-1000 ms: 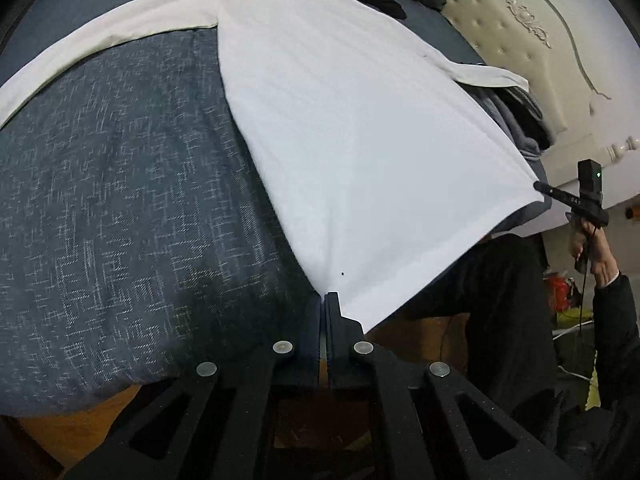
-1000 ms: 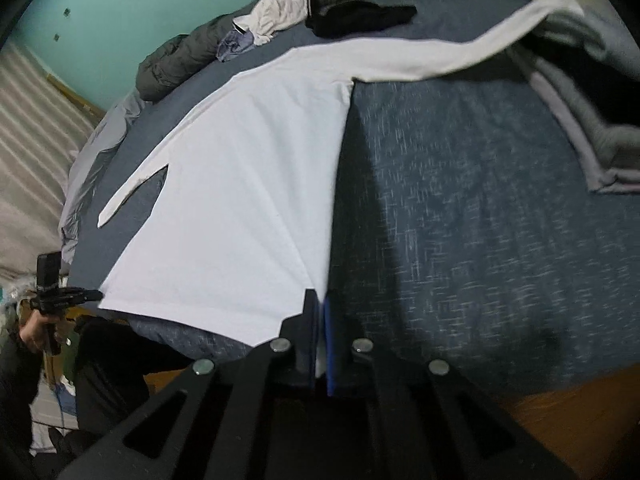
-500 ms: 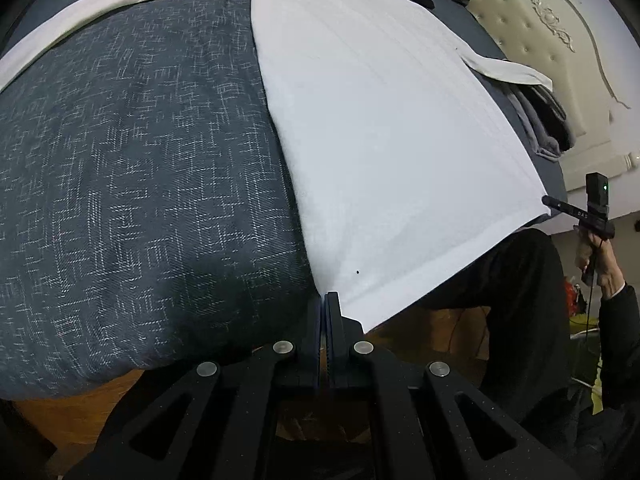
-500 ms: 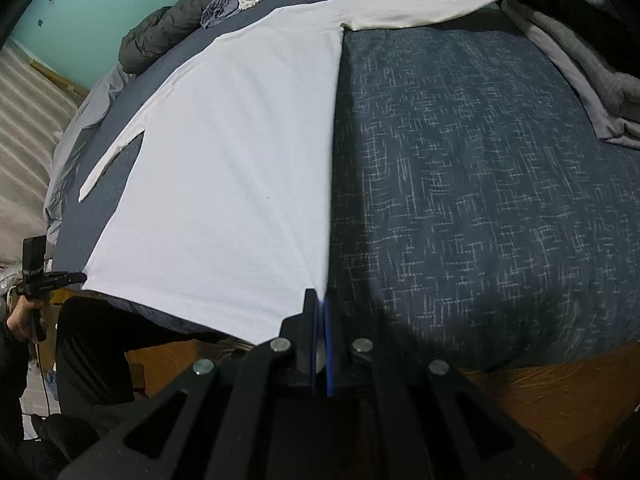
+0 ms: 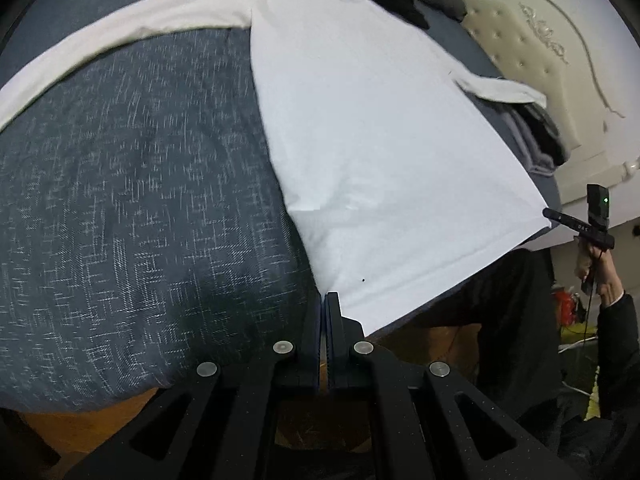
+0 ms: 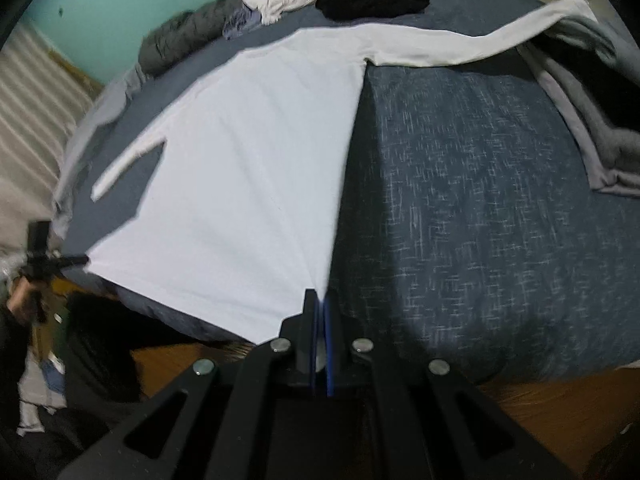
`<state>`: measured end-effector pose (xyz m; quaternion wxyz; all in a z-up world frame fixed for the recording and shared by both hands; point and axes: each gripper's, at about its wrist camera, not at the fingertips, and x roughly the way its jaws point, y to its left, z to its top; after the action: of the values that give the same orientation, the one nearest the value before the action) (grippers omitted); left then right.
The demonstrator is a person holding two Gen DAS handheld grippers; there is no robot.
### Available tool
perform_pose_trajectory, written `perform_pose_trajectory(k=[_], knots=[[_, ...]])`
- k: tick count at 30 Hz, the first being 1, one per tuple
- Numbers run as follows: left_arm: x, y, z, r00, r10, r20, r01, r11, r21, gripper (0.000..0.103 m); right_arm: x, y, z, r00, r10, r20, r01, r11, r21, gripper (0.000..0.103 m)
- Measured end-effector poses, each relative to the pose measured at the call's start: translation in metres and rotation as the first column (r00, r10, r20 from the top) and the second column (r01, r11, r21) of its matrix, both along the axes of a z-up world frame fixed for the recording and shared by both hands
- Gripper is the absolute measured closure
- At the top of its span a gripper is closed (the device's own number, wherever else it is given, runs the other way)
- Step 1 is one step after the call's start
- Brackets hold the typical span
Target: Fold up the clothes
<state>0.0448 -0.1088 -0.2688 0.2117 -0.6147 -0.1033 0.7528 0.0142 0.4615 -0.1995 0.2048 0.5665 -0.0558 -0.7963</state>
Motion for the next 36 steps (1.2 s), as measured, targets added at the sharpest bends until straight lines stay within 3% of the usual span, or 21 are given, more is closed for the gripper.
perform_pose_trajectory(k=[6, 14, 15, 16, 17, 18, 19, 24, 26, 28, 29, 30, 31, 33, 36], knots=[[-0.004, 0.004, -0.026, 0.999, -0.005, 0.054, 0.008, 0.999, -0.041, 0.101, 0.002, -0.002, -0.037, 0.999, -0.018, 0.036, 0.017, 1.0, 0.019, 0.1], [-0.014, 0.007, -0.029, 0.997, -0.009, 0.076, 0.013, 0.999, -0.052, 0.099, 0.0, 0.005, -0.039, 1.0, -0.013, 0.027, 0.011, 0.998, 0.06, 0.098], [-0.016, 0.007, -0.026, 0.998, -0.003, 0.067, 0.007, 0.999, -0.048, 0.098, -0.001, 0.007, -0.038, 1.0, -0.018, 0.023, 0.016, 0.998, 0.064, 0.094], [-0.019, 0.004, -0.024, 0.998, 0.005, 0.06, -0.003, 0.999, -0.038, 0.095, -0.001, 0.009, -0.038, 1.0, -0.023, 0.02, 0.021, 0.998, 0.058, 0.084], [-0.022, 0.002, -0.022, 0.999, 0.014, 0.053, -0.013, 1.0, -0.028, 0.082, -0.001, 0.012, -0.038, 0.999, -0.028, 0.026, 0.027, 0.999, 0.045, 0.076], [-0.025, -0.001, -0.021, 0.998, 0.028, 0.047, -0.027, 0.999, -0.021, 0.067, -0.001, 0.015, -0.04, 0.999, -0.036, 0.036, 0.035, 0.999, 0.031, 0.059], [-0.029, -0.004, -0.023, 0.998, 0.038, 0.052, -0.038, 0.999, -0.005, 0.062, -0.001, 0.017, -0.041, 0.998, -0.046, 0.044, 0.045, 0.999, 0.016, 0.056], [-0.028, -0.003, -0.033, 0.997, 0.028, 0.079, -0.028, 1.0, 0.001, 0.059, -0.002, 0.009, -0.058, 0.993, -0.056, 0.104, 0.062, 0.996, -0.057, 0.056], [-0.026, -0.002, -0.038, 0.996, 0.018, 0.09, -0.018, 1.0, -0.003, 0.061, -0.004, 0.004, -0.065, 0.992, -0.046, 0.114, 0.052, 0.998, -0.046, 0.056], [-0.024, 0.002, -0.041, 0.995, -0.001, 0.097, 0.001, 1.0, 0.0, 0.073, -0.003, 0.0, -0.069, 0.993, -0.027, 0.117, 0.032, 0.999, -0.044, 0.056], [-0.023, 0.005, -0.041, 0.995, -0.015, 0.1, 0.015, 1.0, 0.004, 0.094, -0.002, -0.002, -0.071, 0.993, -0.016, 0.118, 0.021, 0.999, -0.043, 0.056], [-0.022, 0.007, -0.04, 0.995, -0.029, 0.098, 0.028, 1.0, 0.004, 0.099, -0.001, -0.004, -0.073, 0.993, -0.005, 0.119, 0.011, 0.999, -0.042, 0.068], [-0.021, 0.01, -0.038, 0.994, -0.042, 0.097, 0.041, 0.999, 0.005, 0.1, 0.0, -0.006, -0.075, 0.993, 0.005, 0.121, 0.0, 0.999, -0.042, 0.089], [-0.016, 0.016, -0.034, 0.993, -0.066, 0.096, 0.065, 0.998, 0.007, 0.1, 0.002, -0.003, -0.073, 0.993, 0.005, 0.12, 0.0, 0.999, -0.04, 0.098], [-0.006, 0.027, -0.028, 0.99, -0.099, 0.097, 0.099, 0.995, 0.011, 0.101, 0.004, 0.004, -0.069, 0.993, -0.001, 0.118, 0.006, 0.999, -0.039, 0.1]])
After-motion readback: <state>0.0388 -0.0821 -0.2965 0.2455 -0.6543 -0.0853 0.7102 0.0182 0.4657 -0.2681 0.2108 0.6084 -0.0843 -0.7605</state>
